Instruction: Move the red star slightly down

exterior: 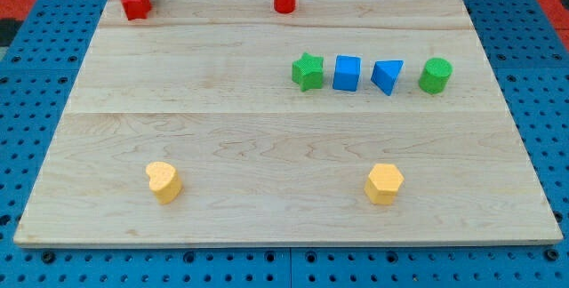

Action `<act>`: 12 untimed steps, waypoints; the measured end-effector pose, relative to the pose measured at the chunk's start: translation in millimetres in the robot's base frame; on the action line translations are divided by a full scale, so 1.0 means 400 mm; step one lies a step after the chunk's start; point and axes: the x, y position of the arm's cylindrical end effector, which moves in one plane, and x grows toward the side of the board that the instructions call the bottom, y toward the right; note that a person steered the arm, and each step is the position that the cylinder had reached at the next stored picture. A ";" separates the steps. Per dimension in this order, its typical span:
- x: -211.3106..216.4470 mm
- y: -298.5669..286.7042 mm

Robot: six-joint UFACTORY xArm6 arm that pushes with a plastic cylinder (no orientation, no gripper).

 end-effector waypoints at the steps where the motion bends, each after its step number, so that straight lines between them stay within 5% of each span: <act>1: 0.018 -0.082; 5: 0.269 -0.053; 7: 0.188 -0.156; 9: 0.063 -0.033; 12: 0.170 0.010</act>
